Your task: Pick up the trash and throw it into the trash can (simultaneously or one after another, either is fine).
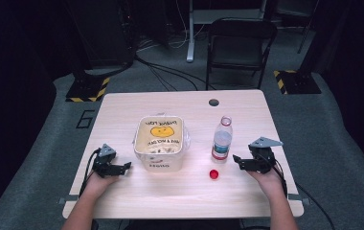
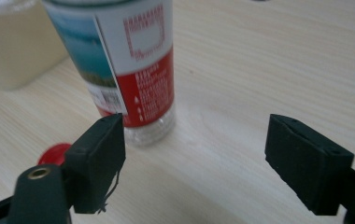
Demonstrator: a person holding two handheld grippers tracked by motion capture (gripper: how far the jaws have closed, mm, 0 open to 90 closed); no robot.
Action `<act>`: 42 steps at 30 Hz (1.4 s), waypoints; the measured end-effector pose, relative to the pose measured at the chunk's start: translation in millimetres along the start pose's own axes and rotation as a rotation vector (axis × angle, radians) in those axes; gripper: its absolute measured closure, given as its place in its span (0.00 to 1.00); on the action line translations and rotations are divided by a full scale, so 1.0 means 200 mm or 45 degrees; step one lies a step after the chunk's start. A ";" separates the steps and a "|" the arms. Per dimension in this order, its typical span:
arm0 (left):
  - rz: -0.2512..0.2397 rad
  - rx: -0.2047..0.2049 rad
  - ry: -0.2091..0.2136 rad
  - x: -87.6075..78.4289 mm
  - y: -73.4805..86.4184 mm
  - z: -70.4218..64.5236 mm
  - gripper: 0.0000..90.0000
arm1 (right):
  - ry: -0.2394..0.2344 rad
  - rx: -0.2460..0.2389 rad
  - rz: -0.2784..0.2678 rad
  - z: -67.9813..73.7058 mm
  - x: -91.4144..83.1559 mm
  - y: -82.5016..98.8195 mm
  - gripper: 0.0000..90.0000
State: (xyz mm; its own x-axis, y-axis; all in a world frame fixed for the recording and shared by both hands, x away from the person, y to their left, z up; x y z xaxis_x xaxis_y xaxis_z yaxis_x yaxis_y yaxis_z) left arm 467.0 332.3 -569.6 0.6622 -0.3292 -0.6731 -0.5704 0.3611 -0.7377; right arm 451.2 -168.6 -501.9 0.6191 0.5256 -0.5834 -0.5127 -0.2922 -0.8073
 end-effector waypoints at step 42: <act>-0.007 0.031 0.032 0.01 -0.01 -0.01 0.15 | -0.059 -0.065 -0.111 0.21 0.13 -0.29 0.00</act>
State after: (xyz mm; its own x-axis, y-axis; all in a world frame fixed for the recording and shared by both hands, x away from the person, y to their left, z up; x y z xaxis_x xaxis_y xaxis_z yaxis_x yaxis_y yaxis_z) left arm 467.0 329.0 -569.7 0.6524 -0.3530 -0.6706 -0.5550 0.3800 -0.7400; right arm 471.7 -103.5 -467.6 0.6312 0.5871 -0.5069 -0.4263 -0.2833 -0.8590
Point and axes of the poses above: each handheld gripper's, and its own axes: x roughly forward along the jaws, y roughly out of its underside, z roughly to its left, the point moved 6 cm from there along x, roughly forward along the jaws, and after that the axes turned 5 degrees about -y, right-handed, at the moved point
